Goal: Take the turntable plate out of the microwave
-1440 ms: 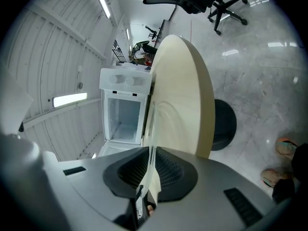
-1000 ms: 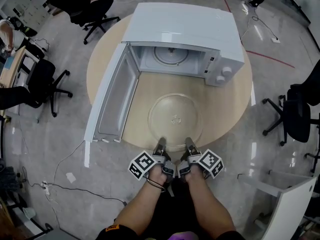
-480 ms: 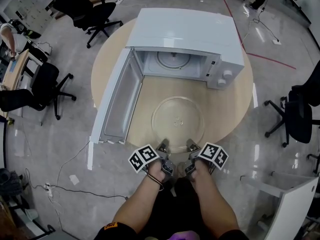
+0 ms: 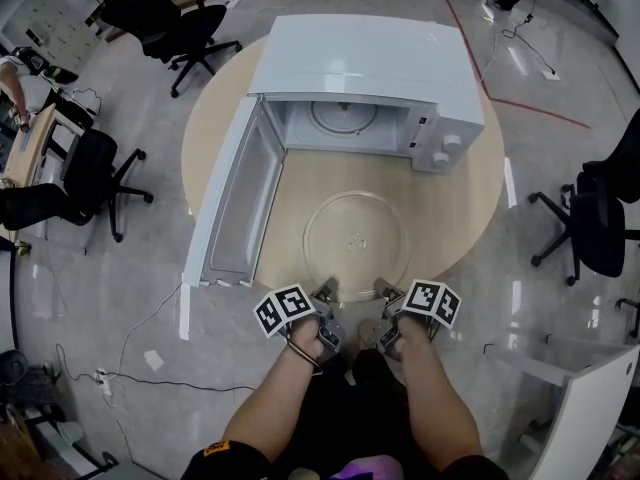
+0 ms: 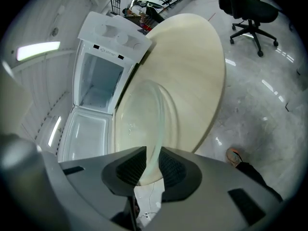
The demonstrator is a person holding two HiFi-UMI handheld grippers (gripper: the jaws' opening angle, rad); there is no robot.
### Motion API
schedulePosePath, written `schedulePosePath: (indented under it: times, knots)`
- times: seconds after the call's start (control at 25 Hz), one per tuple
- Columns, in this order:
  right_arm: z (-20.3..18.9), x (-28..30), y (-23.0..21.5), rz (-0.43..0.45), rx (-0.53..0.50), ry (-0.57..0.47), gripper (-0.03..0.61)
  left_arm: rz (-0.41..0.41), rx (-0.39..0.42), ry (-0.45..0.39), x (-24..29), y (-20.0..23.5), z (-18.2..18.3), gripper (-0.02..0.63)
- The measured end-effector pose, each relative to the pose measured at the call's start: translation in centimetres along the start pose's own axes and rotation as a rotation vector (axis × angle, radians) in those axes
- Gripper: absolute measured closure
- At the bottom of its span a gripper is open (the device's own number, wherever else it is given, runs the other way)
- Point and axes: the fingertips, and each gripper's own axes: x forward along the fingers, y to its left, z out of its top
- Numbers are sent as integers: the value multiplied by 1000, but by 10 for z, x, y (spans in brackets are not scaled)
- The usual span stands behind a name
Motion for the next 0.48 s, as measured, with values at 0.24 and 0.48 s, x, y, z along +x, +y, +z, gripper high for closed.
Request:
schedulePosePath:
  times: [0.24, 0.48]
  knots:
    - [-16, -12, -10, 24, 39, -29, 502, -33, -41, -19, -12, 10, -17, 509]
    - [-26, -17, -14, 207, 160, -135, 505, -140, -34, -45, -18, 14, -23, 515]
